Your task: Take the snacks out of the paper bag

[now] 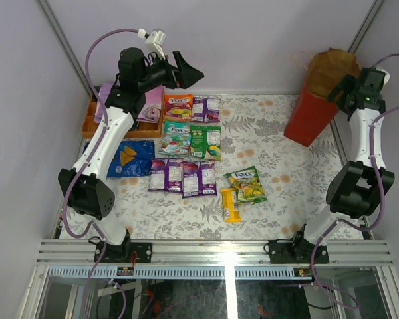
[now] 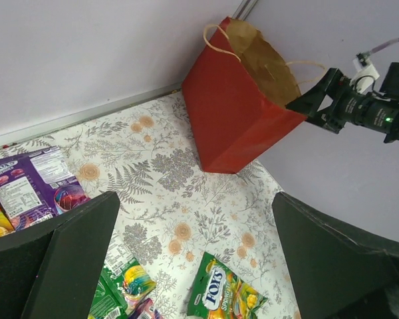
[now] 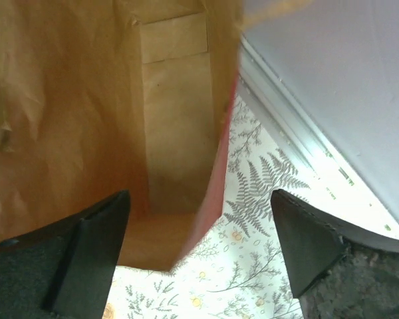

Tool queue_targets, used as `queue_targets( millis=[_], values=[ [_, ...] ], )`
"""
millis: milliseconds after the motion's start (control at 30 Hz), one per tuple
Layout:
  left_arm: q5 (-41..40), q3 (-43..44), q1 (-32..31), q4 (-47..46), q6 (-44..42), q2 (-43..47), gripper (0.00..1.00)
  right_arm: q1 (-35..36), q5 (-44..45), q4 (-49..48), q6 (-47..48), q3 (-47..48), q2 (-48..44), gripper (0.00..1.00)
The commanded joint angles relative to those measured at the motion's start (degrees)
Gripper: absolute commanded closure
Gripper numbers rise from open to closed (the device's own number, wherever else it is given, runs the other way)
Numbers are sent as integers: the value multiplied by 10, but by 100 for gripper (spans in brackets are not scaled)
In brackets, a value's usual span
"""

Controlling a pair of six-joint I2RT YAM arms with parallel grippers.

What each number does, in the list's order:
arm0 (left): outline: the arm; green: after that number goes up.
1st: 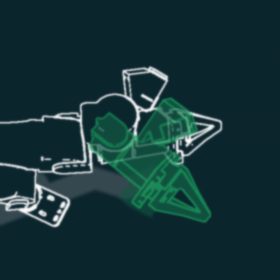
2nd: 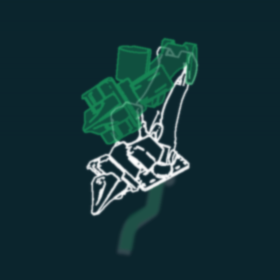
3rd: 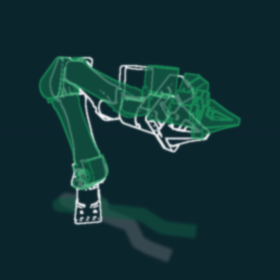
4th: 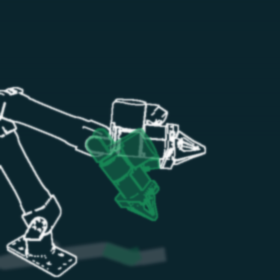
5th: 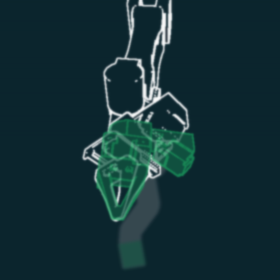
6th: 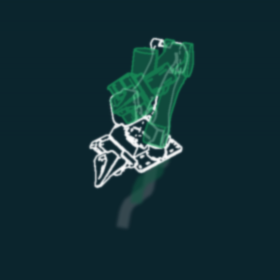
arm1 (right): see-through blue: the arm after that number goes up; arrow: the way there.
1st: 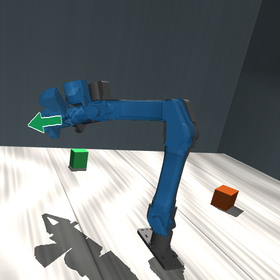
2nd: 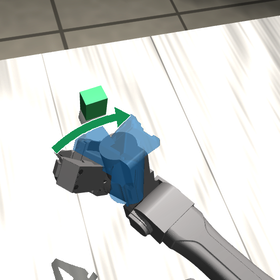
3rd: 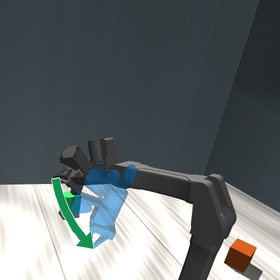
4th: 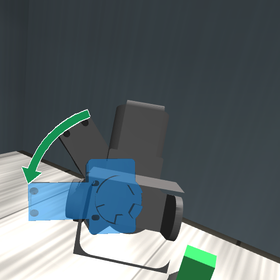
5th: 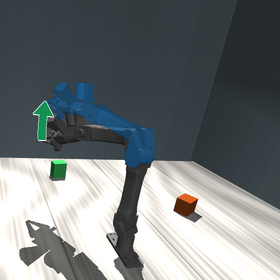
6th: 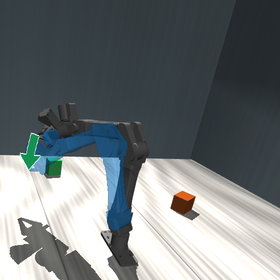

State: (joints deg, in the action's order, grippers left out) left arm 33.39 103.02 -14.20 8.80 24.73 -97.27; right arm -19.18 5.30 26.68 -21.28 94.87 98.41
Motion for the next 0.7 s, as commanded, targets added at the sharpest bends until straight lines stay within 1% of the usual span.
queue_targets(
  millis=[0, 133, 233, 300, 400, 500, 600, 667],
  values=[
    [-9, 5, 4, -10, -11, 11, 0, 0, -3, 1, 20, 76, -64, 0],
    [-24, -47, 4, -29, -2, 31, 0, 9, 10, 16, 15, 97, -120, 1],
    [-42, -112, 4, -71, 17, 60, 0, 63, 88, 8, 31, 64, -178, 1],
    [-58, -159, 4, -95, 24, 87, 0, 125, 132, -9, 36, 26, -218, 1],
    [-93, -239, 4, -127, 36, 138, 0, 222, 167, -32, 32, -32, -259, 1],
    [-135, -310, 4, -140, 40, 190, 0, 354, 213, -52, 38, -79, -269, 1],
    [-222, -366, 4, -120, 23, 250, 0, 478, 271, -76, 62, -129, -263, 1],
    [-290, -399, 4, -97, 7, 291, 0, 515, 257, -106, 63, -182, -269, 1]
  ],
)
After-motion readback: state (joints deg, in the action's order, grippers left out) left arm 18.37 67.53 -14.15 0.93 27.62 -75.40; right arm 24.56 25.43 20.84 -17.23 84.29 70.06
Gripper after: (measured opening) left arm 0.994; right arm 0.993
